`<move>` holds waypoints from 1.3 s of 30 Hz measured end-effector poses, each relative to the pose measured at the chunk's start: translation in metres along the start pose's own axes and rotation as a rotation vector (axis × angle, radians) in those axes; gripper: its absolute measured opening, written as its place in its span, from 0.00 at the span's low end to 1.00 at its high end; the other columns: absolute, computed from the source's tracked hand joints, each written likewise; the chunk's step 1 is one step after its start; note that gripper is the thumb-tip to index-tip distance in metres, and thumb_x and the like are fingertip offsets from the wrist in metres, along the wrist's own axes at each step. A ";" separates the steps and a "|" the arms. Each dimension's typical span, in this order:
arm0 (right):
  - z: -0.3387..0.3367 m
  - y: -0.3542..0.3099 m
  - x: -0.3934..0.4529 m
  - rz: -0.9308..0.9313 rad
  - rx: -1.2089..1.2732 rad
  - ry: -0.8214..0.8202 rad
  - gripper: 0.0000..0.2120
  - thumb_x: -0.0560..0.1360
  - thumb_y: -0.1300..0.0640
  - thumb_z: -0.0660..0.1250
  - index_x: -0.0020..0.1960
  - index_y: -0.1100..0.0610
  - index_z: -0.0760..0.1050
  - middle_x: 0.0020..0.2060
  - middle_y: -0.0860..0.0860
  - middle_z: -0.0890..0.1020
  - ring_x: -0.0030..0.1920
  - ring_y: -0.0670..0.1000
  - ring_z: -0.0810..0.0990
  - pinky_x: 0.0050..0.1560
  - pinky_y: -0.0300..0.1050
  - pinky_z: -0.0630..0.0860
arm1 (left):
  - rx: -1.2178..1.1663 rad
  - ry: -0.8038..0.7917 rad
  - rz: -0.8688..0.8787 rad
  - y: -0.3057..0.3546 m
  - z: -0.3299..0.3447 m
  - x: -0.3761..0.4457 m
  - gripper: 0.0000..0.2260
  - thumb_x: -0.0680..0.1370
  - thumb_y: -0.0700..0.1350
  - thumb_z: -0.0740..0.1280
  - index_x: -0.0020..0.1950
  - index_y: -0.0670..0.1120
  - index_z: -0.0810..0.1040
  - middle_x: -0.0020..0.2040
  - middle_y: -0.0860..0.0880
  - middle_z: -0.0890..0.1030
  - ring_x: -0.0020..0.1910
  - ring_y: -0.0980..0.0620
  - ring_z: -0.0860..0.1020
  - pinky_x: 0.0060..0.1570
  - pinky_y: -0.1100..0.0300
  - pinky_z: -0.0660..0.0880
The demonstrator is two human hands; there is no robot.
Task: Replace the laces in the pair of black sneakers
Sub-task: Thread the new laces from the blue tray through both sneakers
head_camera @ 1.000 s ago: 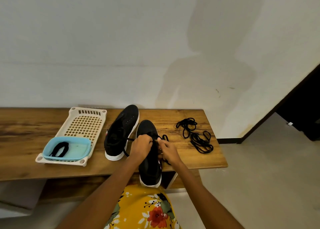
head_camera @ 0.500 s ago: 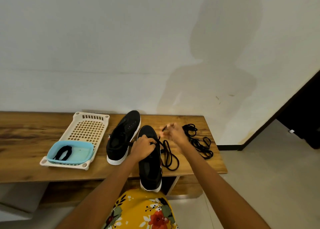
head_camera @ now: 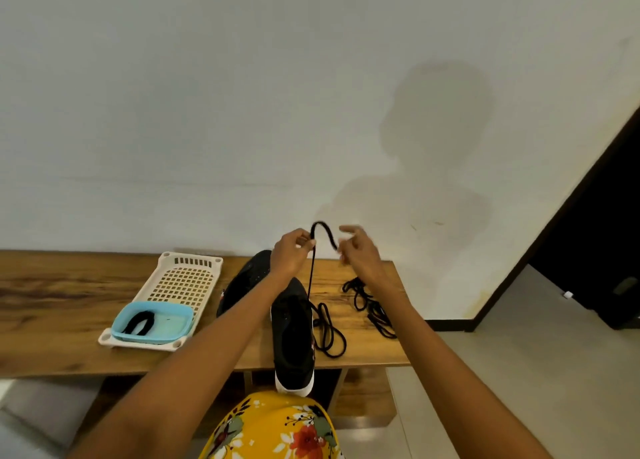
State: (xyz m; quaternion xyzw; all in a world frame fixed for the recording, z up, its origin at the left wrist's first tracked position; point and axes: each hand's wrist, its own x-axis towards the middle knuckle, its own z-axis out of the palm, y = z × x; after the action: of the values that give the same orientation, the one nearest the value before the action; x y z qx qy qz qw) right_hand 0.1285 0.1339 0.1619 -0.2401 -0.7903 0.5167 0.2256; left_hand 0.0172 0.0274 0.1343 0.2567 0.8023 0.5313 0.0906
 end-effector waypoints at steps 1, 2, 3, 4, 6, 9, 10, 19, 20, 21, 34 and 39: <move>0.006 0.007 -0.007 0.004 -0.154 -0.064 0.14 0.81 0.59 0.58 0.66 0.56 0.69 0.37 0.49 0.77 0.35 0.47 0.77 0.38 0.38 0.75 | -0.025 -0.003 0.031 0.012 -0.006 0.000 0.05 0.77 0.43 0.67 0.50 0.42 0.79 0.46 0.45 0.81 0.46 0.49 0.78 0.50 0.53 0.74; 0.012 0.011 -0.014 0.011 -0.247 -0.123 0.16 0.81 0.59 0.59 0.69 0.56 0.68 0.37 0.49 0.77 0.36 0.48 0.76 0.39 0.40 0.74 | -0.053 -0.019 0.054 0.024 -0.010 0.001 0.05 0.77 0.42 0.66 0.50 0.42 0.79 0.46 0.45 0.81 0.44 0.49 0.77 0.49 0.53 0.74; 0.020 0.014 -0.021 0.011 -0.284 -0.159 0.17 0.81 0.58 0.59 0.69 0.58 0.69 0.37 0.50 0.77 0.37 0.50 0.76 0.40 0.42 0.73 | -0.078 -0.042 0.072 0.034 -0.014 -0.001 0.04 0.77 0.41 0.66 0.50 0.42 0.78 0.45 0.44 0.80 0.43 0.49 0.76 0.48 0.53 0.74; 0.028 0.015 -0.026 0.011 -0.275 -0.167 0.16 0.81 0.58 0.59 0.67 0.60 0.71 0.36 0.50 0.77 0.37 0.51 0.75 0.40 0.45 0.72 | -0.094 -0.068 0.085 0.042 -0.015 -0.002 0.04 0.77 0.40 0.66 0.50 0.42 0.78 0.44 0.44 0.80 0.42 0.49 0.76 0.48 0.53 0.74; 0.038 0.012 -0.030 0.022 -0.211 -0.124 0.13 0.81 0.59 0.59 0.61 0.62 0.76 0.33 0.50 0.76 0.36 0.52 0.73 0.39 0.46 0.71 | -0.107 -0.103 0.104 0.052 -0.019 -0.008 0.04 0.77 0.39 0.66 0.50 0.41 0.78 0.44 0.44 0.79 0.41 0.49 0.76 0.46 0.54 0.74; 0.038 0.000 -0.024 0.020 -0.225 -0.057 0.12 0.80 0.58 0.60 0.55 0.60 0.80 0.38 0.56 0.81 0.38 0.54 0.76 0.45 0.51 0.76 | -0.150 -0.072 0.082 0.050 -0.024 -0.017 0.05 0.79 0.39 0.63 0.52 0.41 0.77 0.45 0.45 0.79 0.36 0.51 0.76 0.43 0.57 0.74; 0.036 -0.003 -0.022 0.023 -0.243 -0.052 0.11 0.80 0.58 0.60 0.54 0.60 0.81 0.40 0.56 0.82 0.39 0.54 0.77 0.47 0.54 0.76 | -0.160 -0.049 0.069 0.046 -0.026 -0.019 0.05 0.79 0.39 0.63 0.52 0.42 0.76 0.45 0.46 0.79 0.36 0.52 0.76 0.44 0.57 0.74; 0.032 0.017 -0.021 0.172 -0.193 0.003 0.09 0.81 0.58 0.58 0.51 0.59 0.77 0.32 0.49 0.75 0.35 0.52 0.75 0.39 0.49 0.73 | 0.136 -0.191 -0.243 -0.053 -0.016 -0.051 0.13 0.77 0.40 0.62 0.62 0.44 0.72 0.55 0.45 0.78 0.52 0.47 0.77 0.48 0.57 0.72; 0.032 0.022 -0.021 0.186 -0.232 0.001 0.10 0.82 0.58 0.58 0.52 0.60 0.76 0.32 0.49 0.74 0.34 0.51 0.75 0.37 0.46 0.72 | 0.167 -0.208 -0.275 -0.067 -0.013 -0.056 0.14 0.77 0.41 0.64 0.63 0.45 0.71 0.56 0.45 0.78 0.53 0.47 0.77 0.50 0.56 0.73; 0.033 0.027 -0.022 0.200 -0.280 -0.009 0.10 0.82 0.58 0.57 0.53 0.60 0.76 0.32 0.49 0.74 0.33 0.49 0.74 0.34 0.42 0.71 | 0.191 -0.218 -0.299 -0.080 -0.011 -0.061 0.16 0.77 0.42 0.66 0.63 0.45 0.70 0.56 0.45 0.77 0.53 0.48 0.77 0.51 0.55 0.73; 0.092 0.112 -0.021 0.290 -0.577 -0.214 0.09 0.81 0.58 0.58 0.57 0.60 0.71 0.47 0.55 0.79 0.47 0.55 0.78 0.43 0.46 0.71 | 0.378 -0.099 -0.156 -0.137 0.036 -0.077 0.16 0.76 0.49 0.68 0.62 0.48 0.70 0.58 0.49 0.73 0.56 0.52 0.74 0.46 0.63 0.71; 0.101 0.115 -0.023 0.249 -0.184 -0.014 0.05 0.78 0.58 0.65 0.46 0.58 0.71 0.34 0.51 0.80 0.30 0.46 0.76 0.30 0.39 0.73 | 0.201 -0.016 -0.269 -0.150 0.026 -0.068 0.10 0.76 0.47 0.68 0.55 0.45 0.81 0.51 0.50 0.82 0.50 0.54 0.79 0.44 0.66 0.70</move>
State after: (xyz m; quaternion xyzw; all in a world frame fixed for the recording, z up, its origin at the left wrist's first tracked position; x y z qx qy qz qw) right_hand 0.1021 0.0882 0.0162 -0.3523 -0.8000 0.4677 0.1311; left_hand 0.0392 -0.0316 -0.0202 0.1588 0.8777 0.4295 0.1413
